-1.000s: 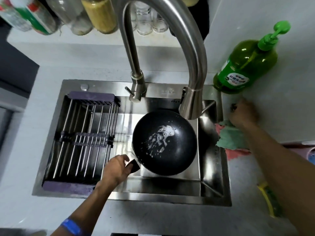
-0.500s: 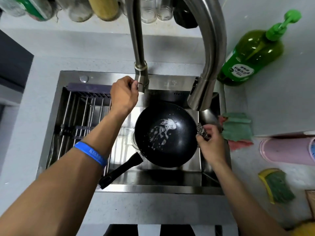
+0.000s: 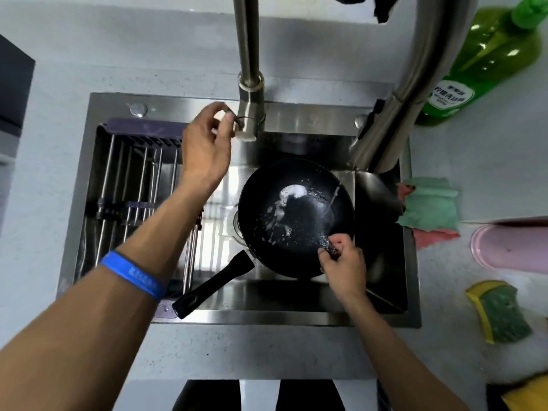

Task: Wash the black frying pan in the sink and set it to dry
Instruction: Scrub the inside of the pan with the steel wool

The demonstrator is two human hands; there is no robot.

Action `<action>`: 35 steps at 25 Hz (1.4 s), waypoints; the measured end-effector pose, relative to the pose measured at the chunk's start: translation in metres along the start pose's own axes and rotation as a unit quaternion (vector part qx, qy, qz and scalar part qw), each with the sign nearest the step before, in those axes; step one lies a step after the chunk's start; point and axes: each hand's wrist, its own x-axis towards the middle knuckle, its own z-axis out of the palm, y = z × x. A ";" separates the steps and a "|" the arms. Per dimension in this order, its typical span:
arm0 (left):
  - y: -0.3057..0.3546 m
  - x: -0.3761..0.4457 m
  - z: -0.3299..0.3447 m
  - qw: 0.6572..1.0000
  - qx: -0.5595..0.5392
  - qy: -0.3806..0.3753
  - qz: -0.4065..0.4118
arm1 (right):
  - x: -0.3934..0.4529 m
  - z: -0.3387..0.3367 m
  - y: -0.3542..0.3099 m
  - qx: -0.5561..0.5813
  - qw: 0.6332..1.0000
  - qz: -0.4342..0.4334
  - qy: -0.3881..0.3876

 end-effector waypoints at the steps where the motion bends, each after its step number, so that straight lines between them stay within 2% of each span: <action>1: -0.016 -0.021 -0.003 0.999 0.005 -0.024 -0.039 | 0.009 0.016 -0.006 -0.030 0.999 -0.026 -0.005; 2: -0.039 -0.050 -0.004 0.992 0.056 -0.076 -0.081 | 0.020 0.037 -0.012 -0.055 0.997 -0.047 -0.011; 3: -0.064 -0.084 -0.003 0.967 0.155 -0.168 -0.111 | 0.033 0.064 -0.018 -0.076 0.995 -0.065 -0.025; 5: -0.098 -0.146 -0.002 0.856 0.348 -0.358 -0.137 | 0.054 0.119 -0.041 -0.112 0.988 -0.074 -0.076; 6: -0.111 -0.160 0.003 0.812 0.411 -0.395 -0.126 | 0.061 0.134 -0.047 -0.115 0.981 -0.098 -0.118; 7: -0.119 -0.162 0.007 0.802 0.442 -0.385 -0.114 | 0.069 0.143 -0.045 -0.125 0.970 -0.134 -0.162; 9: -0.122 -0.155 0.016 0.798 0.463 -0.365 -0.124 | 0.088 0.129 -0.025 -0.182 0.949 -0.157 -0.204; 11: -0.120 -0.153 0.019 0.800 0.475 -0.347 -0.118 | 0.077 0.099 0.005 -0.274 0.933 -0.092 -0.213; 12: -0.120 -0.154 0.020 0.800 0.479 -0.340 -0.121 | 0.064 0.096 0.006 -0.292 0.922 -0.074 -0.243; 15: -0.122 -0.158 0.026 0.810 0.476 -0.320 -0.119 | 0.082 0.124 -0.019 -0.233 0.918 -0.111 -0.300; 16: -0.124 -0.159 0.026 0.808 0.481 -0.319 -0.119 | 0.099 0.123 -0.029 -0.226 0.921 -0.117 -0.295; 18: -0.125 -0.157 0.027 0.807 0.486 -0.316 -0.114 | 0.125 0.105 -0.020 -0.289 0.922 -0.085 -0.243; 19: -0.123 -0.156 0.027 0.805 0.488 -0.315 -0.117 | 0.117 0.093 -0.007 -0.325 0.913 -0.067 -0.238; 20: -0.121 -0.156 0.027 0.802 0.492 -0.316 -0.121 | 0.097 0.092 0.003 -0.333 0.903 -0.063 -0.264; 21: -0.121 -0.158 0.026 0.798 0.497 -0.319 -0.122 | 0.071 0.100 0.002 -0.295 0.902 -0.097 -0.302; 23: -0.122 -0.158 0.028 0.793 0.504 -0.323 -0.117 | 0.073 0.118 -0.011 -0.195 0.908 -0.186 -0.322; 24: -0.123 -0.156 0.030 0.795 0.501 -0.322 -0.116 | 0.094 0.116 -0.020 -0.172 0.918 -0.180 -0.307; 27: -0.122 -0.156 0.028 0.800 0.493 -0.320 -0.117 | 0.114 0.083 -0.005 -0.220 0.941 -0.092 -0.242; 29: -0.122 -0.156 0.028 0.800 0.498 -0.319 -0.104 | 0.070 0.093 0.012 -0.215 0.923 -0.125 -0.295; 31: -0.126 -0.155 0.031 0.796 0.508 -0.317 -0.094 | 0.067 0.114 0.001 -0.127 0.914 -0.201 -0.330; 32: -0.127 -0.156 0.031 0.794 0.509 -0.319 -0.093 | 0.084 0.113 -0.006 -0.098 0.921 -0.173 -0.335; 35: -0.125 -0.158 0.031 0.795 0.505 -0.322 -0.094 | 0.108 0.077 0.011 -0.166 0.950 -0.095 -0.247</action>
